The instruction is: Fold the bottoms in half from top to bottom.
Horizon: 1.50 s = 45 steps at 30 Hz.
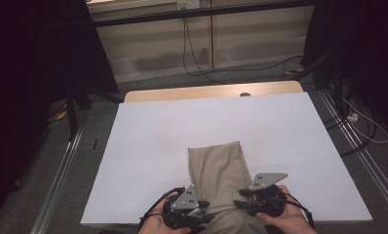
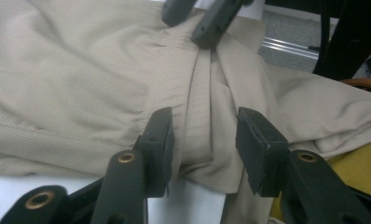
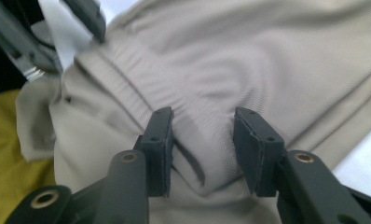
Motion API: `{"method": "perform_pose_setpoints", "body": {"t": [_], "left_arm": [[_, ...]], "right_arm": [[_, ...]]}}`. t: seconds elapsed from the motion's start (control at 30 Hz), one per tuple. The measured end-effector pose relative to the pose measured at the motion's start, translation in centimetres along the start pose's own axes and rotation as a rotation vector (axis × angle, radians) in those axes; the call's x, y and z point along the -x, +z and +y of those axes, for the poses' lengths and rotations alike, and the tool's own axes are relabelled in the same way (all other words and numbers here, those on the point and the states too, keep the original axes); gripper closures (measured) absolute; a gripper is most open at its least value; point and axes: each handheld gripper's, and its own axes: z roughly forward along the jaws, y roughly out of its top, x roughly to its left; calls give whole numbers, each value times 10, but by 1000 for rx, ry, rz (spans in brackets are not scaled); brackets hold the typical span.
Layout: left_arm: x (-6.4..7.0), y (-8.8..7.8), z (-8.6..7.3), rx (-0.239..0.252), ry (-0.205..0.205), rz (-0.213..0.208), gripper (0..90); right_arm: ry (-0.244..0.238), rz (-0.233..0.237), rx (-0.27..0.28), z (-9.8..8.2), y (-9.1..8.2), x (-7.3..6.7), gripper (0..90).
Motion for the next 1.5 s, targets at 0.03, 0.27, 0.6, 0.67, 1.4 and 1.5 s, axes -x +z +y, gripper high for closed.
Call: {"method": "perform_pose_setpoints", "body": {"t": [0.03, 0.27, 0.6, 0.67, 1.4, 1.5], "left_arm": [[-1, -1, 0, 1, 3, -1, 562], [0, 0, 1, 6, -15, 8, 486], [-35, -26, 13, 98, -107, 162, 311], [-55, -25, 18, 91, -130, 208, 267], [-174, 21, 20, -20, -357, 367, 461], [-172, 21, 17, -3, -355, 363, 460]], "right_arm": [[-8, 0, -1, -2, 0, -1, 603], [18, 23, -19, -10, -14, -10, 679], [65, -18, 98, 8, -27, 13, 441], [73, -44, 113, 15, -27, 25, 415], [163, -189, 57, 68, 62, 140, 483], [151, -179, 52, 66, 61, 137, 468]]}}
